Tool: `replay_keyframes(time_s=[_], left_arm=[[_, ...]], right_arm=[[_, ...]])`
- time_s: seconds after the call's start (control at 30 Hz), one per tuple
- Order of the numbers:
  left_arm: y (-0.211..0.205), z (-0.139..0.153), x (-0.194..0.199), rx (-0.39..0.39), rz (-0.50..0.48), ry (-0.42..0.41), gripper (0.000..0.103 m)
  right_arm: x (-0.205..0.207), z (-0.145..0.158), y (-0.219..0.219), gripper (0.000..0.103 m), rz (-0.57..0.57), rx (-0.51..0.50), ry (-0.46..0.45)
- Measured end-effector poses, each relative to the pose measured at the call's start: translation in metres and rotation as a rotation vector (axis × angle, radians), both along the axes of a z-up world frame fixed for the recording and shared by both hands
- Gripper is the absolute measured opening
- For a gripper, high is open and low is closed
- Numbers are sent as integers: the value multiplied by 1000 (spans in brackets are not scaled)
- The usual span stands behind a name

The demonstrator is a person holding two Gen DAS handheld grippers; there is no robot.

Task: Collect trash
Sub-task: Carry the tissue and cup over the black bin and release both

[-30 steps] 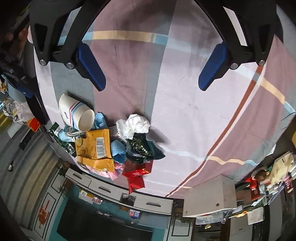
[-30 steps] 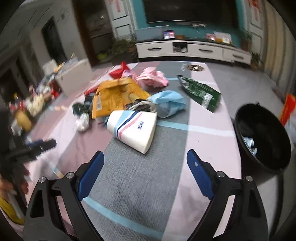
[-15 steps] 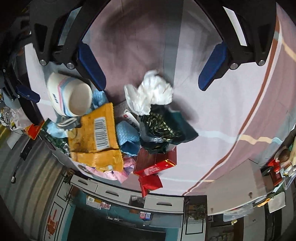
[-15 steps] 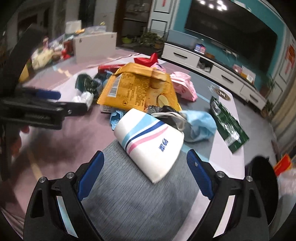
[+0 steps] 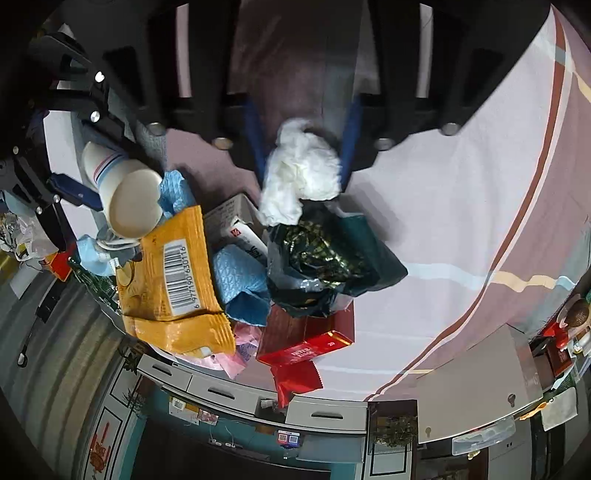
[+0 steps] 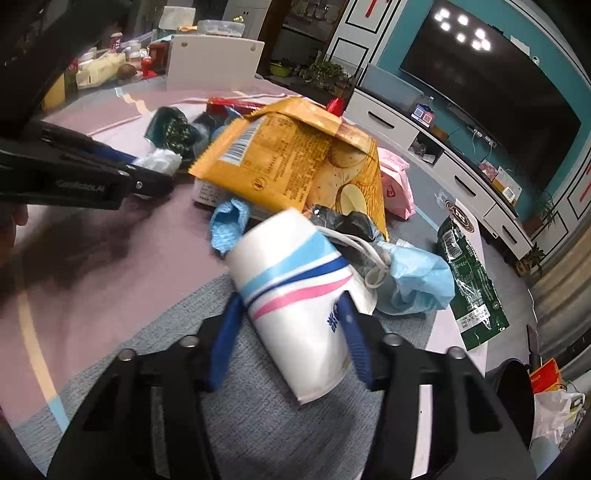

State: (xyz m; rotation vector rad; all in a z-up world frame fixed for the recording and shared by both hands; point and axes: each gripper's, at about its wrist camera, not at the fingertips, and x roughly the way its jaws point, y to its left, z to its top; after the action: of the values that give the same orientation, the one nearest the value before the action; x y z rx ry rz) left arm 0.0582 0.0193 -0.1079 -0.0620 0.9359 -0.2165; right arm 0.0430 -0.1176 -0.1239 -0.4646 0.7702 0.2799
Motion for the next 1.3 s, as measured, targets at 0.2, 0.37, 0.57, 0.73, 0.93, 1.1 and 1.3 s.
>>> replay_keyframes(time_s=[0.2, 0.37, 0.57, 0.73, 0.93, 1.1, 1.3], left_arm=[[5, 8, -15, -44, -4, 2, 27], [10, 23, -37, -93, -14, -15, 27], [3, 49, -58, -111, -54, -53, 27], [-23, 73, -68, -110, -117, -98, 27], [-68, 98, -69, -105, -214, -147, 27], [-109, 112, -71, -98, -293, -171, 27], [-156, 120, -70, -96, -371, -179, 27]], right_arm=[[-18, 23, -18, 41, -18, 187, 8], [-40, 45, -41, 41, -42, 448, 53], [-57, 64, -58, 41, -136, 615, 62], [-71, 81, -79, 41, -262, 594, 1], [-86, 94, -116, 41, -364, 593, -65], [-99, 101, -144, 41, -413, 605, -111], [-107, 101, -177, 41, -472, 632, -147]])
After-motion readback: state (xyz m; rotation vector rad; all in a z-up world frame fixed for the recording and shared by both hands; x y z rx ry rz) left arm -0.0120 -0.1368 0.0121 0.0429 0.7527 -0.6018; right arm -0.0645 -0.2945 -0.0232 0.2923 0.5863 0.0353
